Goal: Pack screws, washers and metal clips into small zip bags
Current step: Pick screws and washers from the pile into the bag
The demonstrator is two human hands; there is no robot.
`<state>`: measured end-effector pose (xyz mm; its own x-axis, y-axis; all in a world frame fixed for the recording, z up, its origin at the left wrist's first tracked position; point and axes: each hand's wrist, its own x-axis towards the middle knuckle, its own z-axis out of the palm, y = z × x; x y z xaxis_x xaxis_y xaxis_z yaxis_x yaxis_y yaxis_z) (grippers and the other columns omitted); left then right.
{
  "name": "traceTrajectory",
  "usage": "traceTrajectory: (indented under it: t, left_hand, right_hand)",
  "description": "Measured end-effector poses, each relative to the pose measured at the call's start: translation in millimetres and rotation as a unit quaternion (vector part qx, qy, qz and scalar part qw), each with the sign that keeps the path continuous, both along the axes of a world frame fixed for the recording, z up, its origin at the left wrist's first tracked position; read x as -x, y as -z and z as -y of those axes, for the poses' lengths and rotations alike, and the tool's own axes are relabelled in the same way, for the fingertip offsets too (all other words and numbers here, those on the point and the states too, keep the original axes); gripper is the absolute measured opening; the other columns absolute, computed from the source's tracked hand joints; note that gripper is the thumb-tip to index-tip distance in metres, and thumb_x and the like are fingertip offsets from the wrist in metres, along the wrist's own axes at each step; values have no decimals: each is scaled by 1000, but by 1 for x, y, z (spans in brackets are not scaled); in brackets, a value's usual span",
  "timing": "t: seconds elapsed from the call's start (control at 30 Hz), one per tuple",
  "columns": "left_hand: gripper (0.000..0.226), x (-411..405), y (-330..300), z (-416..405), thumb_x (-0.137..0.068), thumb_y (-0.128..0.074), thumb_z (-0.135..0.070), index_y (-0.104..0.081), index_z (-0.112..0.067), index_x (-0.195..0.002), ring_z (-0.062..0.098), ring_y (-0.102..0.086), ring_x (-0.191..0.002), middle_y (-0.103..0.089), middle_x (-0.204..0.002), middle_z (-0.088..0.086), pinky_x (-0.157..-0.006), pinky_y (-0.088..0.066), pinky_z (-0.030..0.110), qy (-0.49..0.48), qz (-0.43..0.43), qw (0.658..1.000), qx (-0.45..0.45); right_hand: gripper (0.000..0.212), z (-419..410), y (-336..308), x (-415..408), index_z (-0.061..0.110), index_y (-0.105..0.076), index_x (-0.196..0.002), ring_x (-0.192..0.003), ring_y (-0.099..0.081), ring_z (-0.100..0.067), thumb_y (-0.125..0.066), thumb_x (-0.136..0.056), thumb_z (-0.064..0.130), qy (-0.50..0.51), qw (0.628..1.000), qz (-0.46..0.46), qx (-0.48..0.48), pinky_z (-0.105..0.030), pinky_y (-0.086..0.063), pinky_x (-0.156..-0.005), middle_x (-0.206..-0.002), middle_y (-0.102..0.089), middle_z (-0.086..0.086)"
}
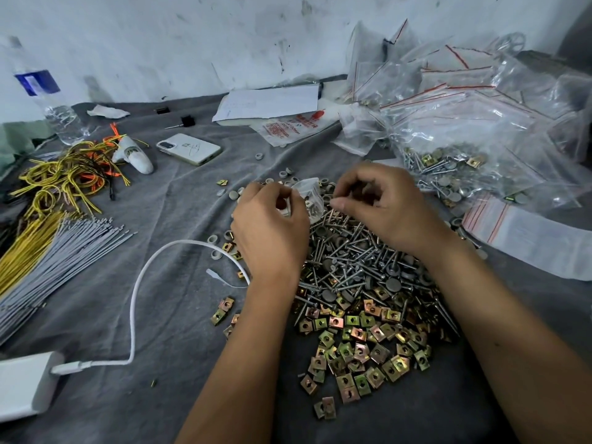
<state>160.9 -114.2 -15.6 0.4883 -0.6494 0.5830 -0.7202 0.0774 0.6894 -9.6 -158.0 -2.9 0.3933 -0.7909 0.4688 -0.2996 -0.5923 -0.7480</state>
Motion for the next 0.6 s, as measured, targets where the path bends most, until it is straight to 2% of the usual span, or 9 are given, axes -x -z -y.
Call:
traceTrajectory:
  t: [0.07, 0.13, 0.3, 0.4, 0.47, 0.53, 0.6]
  left_hand:
    - [11, 1, 0, 1, -90, -72, -20, -78, -11, -85, 24, -64, -74, -69, -87, 2, -70, -51, 39, 22, -9, 1000, 8]
    - [10, 3, 1, 2, -89, -74, -17, -78, -10, -83, 22, -61, -71, -68, -82, 4, -67, -50, 38, 37, -11, 999, 17]
    - [8, 8, 0, 2, -86, -76, -12, -77, -9, -79, 13, -55, -65, -64, -73, 1, -62, -39, 19, 63, -15, 997, 34]
    - [7, 7, 0, 2, -85, -76, -8, -77, -8, -78, 13, -55, -64, -64, -73, 2, -62, -39, 15, 61, -18, 997, 40]
    - [8, 5, 0, 2, -85, -75, -7, -77, -8, -78, 14, -57, -65, -65, -73, 2, -63, -41, 19, 55, -24, 997, 38]
    - [9, 4, 1, 2, -86, -74, -8, -77, -7, -78, 16, -57, -66, -66, -74, 4, -64, -41, 23, 43, -22, 998, 33]
    - [10, 2, 1, 3, -87, -72, -8, -76, -7, -78, 17, -57, -67, -66, -75, 5, -65, -40, 25, 31, -24, 999, 28]
  right_hand:
    - [10, 0, -1, -2, 17, -73, -88, -73, -64, -19, -81, -86, 21, 34, 997, 54, 39, -42, -55, -66, -82, -69, 6]
    - [12, -1, -1, -5, 14, -73, -87, -72, -63, -20, -83, -85, 20, 51, 993, 61, 88, -43, -53, -63, -83, -68, 4]
    - [19, -3, 6, -17, 8, -72, -81, -73, -59, -12, -85, -84, 22, 90, 975, -4, 205, -27, -50, -63, -85, -65, 0]
    - [14, -1, 9, -18, 10, -75, -83, -78, -59, -13, -85, -81, 20, 94, 973, -62, 201, -36, -53, -69, -87, -66, 0]
    - [12, 1, 10, -17, 12, -79, -87, -83, -61, -15, -85, -81, 21, 91, 973, -94, 188, -40, -53, -73, -90, -67, 0]
    - [14, 1, 8, -14, 13, -80, -92, -85, -62, -14, -84, -83, 24, 91, 978, -89, 165, -35, -54, -74, -93, -67, 2]
    - [13, 2, 5, -10, 14, -78, -90, -78, -61, -10, -83, -84, 24, 82, 985, -53, 142, -23, -50, -68, -92, -67, 5]
